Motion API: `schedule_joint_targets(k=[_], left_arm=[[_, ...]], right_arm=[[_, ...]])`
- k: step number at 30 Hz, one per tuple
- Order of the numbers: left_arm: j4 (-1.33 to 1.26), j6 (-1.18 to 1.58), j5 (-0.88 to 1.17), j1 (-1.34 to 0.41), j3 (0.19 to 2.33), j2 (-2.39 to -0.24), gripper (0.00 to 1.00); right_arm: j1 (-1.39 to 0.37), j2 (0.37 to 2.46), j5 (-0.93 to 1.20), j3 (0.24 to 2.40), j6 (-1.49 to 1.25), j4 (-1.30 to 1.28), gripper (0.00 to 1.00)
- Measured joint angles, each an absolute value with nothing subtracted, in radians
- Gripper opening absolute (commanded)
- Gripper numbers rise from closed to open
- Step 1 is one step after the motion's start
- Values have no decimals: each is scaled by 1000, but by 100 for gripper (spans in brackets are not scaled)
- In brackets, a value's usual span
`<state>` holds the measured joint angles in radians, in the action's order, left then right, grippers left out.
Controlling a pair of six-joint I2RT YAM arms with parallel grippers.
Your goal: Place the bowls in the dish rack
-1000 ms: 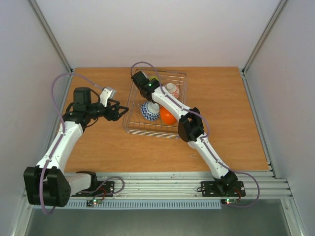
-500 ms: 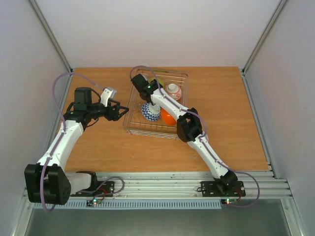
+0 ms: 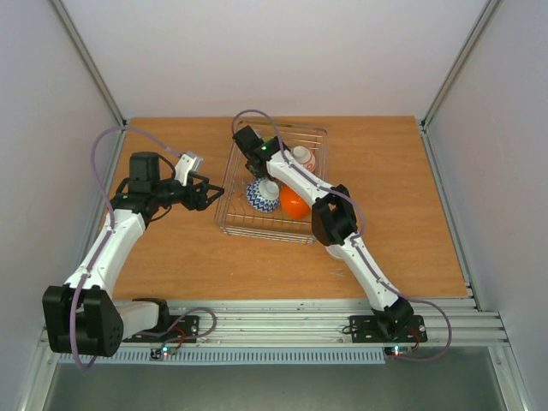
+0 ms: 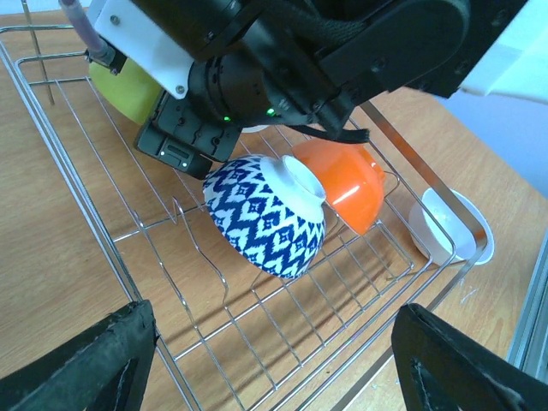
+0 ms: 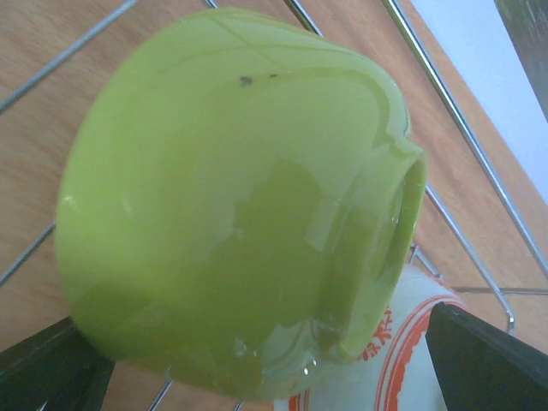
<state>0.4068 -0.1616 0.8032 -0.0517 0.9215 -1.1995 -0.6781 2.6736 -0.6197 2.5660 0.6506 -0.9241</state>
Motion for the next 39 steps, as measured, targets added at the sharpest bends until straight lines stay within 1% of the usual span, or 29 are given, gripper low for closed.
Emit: schedule_joint_targets(k=[4,9,13,15,19,23,27,32,39], left_arm=[[407,-162,803,-52,921,-1200,76],[407,-162,803,-52,921,-1200,76],[407,-162,803,-52,921,-1200,76],[407,-163,802,-52,921,-1200,76],[407,-165,802,-52,921,-1200,76],[407,-165,803,-52,921,-1199,76],[407,-165,803,-52,921,-1199,76],[407,-165,803,-52,921,-1198,76],[408,-165,804,-52,921,-1198,76]], right_arm=[[-677,2595,-527,2493,620,-921,99],[-678,2496,-418,2467,590,-920,99],[-679,2434,-373,2460,567,-914,99],[-679,2392,-360,2415,552,-897,99],[-672,2245,-292,2211,490,-853,99],[-633,2039,-151,1957,389,-789,95],[-574,1829,-78,1736,299,-726,92],[-528,1561,-71,1463,186,-686,89],[-517,1277,-109,1162,56,-723,75]])
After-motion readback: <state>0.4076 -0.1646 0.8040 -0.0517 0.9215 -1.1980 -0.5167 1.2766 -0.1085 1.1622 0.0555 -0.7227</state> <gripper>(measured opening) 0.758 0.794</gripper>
